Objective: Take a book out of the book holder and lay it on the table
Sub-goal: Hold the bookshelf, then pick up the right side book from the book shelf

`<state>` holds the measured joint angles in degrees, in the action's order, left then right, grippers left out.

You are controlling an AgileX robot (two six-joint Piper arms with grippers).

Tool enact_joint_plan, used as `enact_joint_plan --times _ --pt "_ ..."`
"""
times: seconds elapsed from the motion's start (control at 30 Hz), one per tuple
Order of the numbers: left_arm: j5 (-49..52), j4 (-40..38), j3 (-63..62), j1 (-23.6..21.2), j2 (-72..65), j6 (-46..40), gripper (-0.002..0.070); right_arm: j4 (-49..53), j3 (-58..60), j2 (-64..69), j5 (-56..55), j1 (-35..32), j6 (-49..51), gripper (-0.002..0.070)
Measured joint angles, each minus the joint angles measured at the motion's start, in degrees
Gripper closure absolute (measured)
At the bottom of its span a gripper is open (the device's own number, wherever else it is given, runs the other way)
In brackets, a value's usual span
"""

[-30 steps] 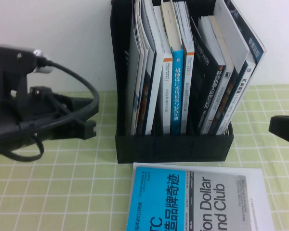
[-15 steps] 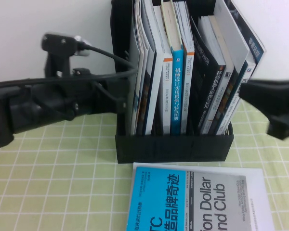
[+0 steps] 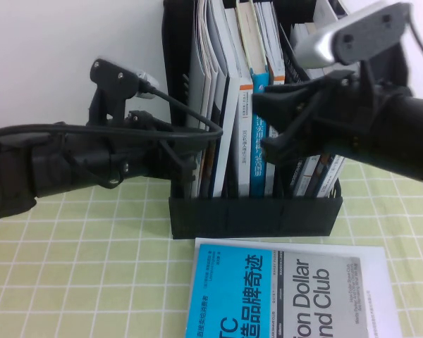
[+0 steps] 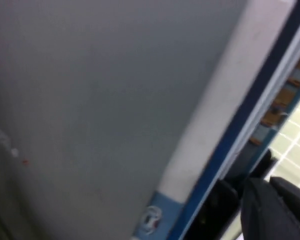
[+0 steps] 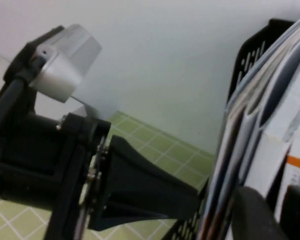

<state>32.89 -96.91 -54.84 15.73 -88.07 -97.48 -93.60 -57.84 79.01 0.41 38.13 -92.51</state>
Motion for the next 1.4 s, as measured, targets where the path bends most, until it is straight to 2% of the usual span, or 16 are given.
enact_joint_plan --times 0.23,0.33,0.47,0.93,1.17,1.27,1.4 --pt "0.56 -0.10 -0.10 -5.35 0.00 -0.10 0.0678 -0.36 -4.81 6.59 6.20 0.13 -1.08 0.0430" --pt "1.75 -0.10 -0.10 -7.96 0.20 -0.23 0.0678 -0.36 -7.28 9.13 6.58 0.13 -1.29 0.0415" --pt "1.75 -0.23 -0.44 -9.10 0.20 -1.96 0.0678 -0.36 -10.69 12.81 7.08 0.25 -1.45 0.0410" --pt "4.67 -0.23 -2.38 -9.26 -3.67 -4.91 0.0678 -4.22 -15.70 19.66 2.55 0.37 -1.55 0.0408" --pt "14.81 -0.23 -2.92 -9.26 -4.48 -4.93 0.0678 -4.14 -15.82 16.24 6.99 0.46 -3.98 0.0407" --pt "17.07 -0.10 -3.22 -7.76 -4.48 -4.54 0.0678 -4.14 -15.82 10.19 2.00 0.46 -4.34 0.0407" --pt "15.31 -0.10 -3.22 -3.04 -4.48 -5.65 0.0678 -5.11 -15.90 2.77 -9.70 0.46 -6.87 0.0407"
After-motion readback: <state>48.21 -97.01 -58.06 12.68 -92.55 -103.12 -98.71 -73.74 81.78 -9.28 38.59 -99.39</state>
